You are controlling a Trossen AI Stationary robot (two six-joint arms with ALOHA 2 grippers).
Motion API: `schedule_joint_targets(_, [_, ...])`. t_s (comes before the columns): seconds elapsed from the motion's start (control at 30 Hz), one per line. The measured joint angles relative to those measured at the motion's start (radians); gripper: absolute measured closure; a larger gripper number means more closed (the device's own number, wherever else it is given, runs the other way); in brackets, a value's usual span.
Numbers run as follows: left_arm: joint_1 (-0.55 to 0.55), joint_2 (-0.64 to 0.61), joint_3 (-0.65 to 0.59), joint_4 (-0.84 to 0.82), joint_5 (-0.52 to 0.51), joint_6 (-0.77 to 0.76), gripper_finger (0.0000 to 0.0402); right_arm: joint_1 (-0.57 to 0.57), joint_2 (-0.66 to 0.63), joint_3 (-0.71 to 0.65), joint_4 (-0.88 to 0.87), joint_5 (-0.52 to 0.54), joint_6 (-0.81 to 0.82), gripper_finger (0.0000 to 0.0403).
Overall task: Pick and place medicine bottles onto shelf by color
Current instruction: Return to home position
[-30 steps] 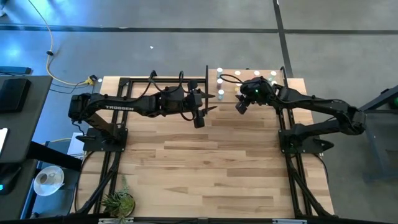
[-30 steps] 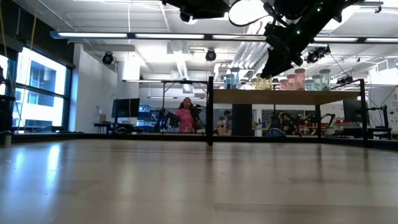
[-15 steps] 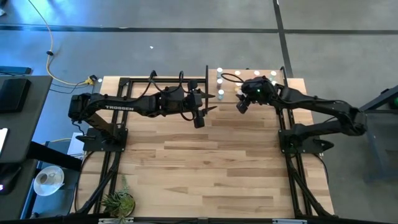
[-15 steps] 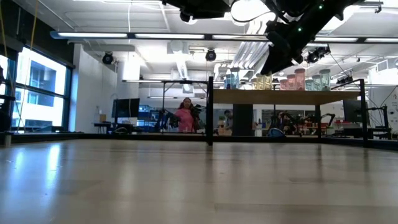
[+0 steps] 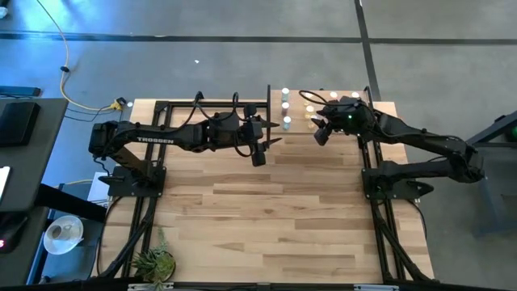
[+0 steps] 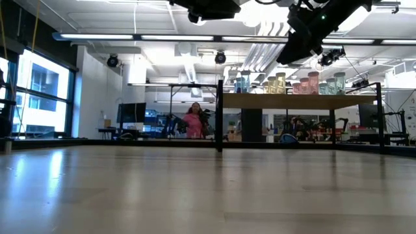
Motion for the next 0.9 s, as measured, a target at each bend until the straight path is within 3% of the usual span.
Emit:
schedule_joint_targets(0.33, [0.004, -0.019, -0.001, -0.038, -0.001, 0.0, 0.0214, 0.001, -0.066, 0.0, 0.002, -0.011, -0.052, 0.0256])
schedule_joint_targets(0.57, [0.014, -0.077, -0.011, -0.155, 0.025, -0.052, 0.0214, 0.003, -0.137, 0.0, 0.009, -0.206, -0.052, 0.0256])
schedule_joint_targets(0.67, [0.022, -0.1, -0.071, -0.118, 0.085, -0.098, 0.0214, 0.026, -0.15, 0.0, -0.028, -0.29, -0.052, 0.0256])
schedule_joint_targets(0.9, [0.052, -0.192, -0.284, 0.066, 0.114, -0.221, 0.0214, 0.134, -0.152, 0.0, -0.158, -0.284, -0.009, 0.0256])
